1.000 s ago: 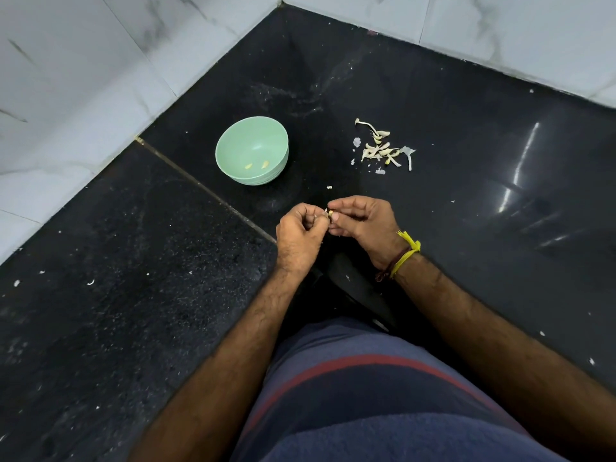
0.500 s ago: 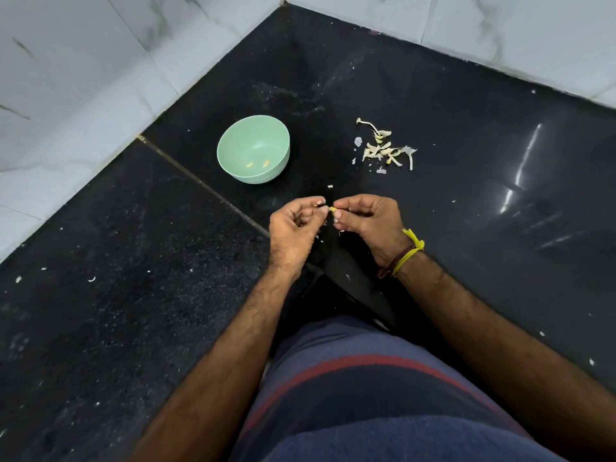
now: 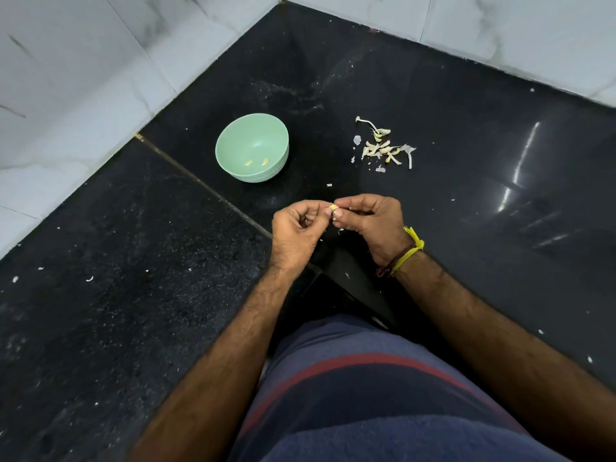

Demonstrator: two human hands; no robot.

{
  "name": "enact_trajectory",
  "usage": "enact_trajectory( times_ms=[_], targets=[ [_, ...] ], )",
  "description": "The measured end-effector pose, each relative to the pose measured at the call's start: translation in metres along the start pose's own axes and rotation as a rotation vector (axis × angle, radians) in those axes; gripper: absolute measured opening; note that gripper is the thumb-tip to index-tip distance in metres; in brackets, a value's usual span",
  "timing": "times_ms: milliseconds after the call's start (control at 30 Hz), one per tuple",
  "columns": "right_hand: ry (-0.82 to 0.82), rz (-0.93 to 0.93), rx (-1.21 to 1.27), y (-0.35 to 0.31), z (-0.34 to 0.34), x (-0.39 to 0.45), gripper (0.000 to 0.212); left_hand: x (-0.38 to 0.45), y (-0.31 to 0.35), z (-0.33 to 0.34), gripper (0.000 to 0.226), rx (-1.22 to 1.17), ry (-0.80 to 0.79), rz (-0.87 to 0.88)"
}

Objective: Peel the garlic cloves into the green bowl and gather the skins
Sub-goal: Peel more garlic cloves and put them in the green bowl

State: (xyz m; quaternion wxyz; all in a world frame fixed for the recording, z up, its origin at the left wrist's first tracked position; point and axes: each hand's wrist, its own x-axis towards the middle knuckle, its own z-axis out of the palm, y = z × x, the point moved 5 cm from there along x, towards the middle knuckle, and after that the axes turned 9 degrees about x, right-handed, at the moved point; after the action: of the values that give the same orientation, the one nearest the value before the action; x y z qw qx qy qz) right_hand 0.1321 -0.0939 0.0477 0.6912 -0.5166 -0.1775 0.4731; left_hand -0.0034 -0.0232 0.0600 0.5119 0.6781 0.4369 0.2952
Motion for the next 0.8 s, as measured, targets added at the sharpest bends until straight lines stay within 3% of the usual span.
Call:
enact_trajectory(
  times_ms=[333, 800],
  targets=[
    [-0.005, 0.123, 0.126, 0.0096, -0.0011, -0.0054, 0.016, -0.0003, 0.0018, 0.0015, 0.009, 0.047, 0.035, 0.002],
    [-0.073, -0.061, -0.265, 0.0023, 0.0019, -0.0028, 0.014, 0.0046, -0.0047, 0.0016, 0.005, 0.109, 0.002, -0.210]
  ],
)
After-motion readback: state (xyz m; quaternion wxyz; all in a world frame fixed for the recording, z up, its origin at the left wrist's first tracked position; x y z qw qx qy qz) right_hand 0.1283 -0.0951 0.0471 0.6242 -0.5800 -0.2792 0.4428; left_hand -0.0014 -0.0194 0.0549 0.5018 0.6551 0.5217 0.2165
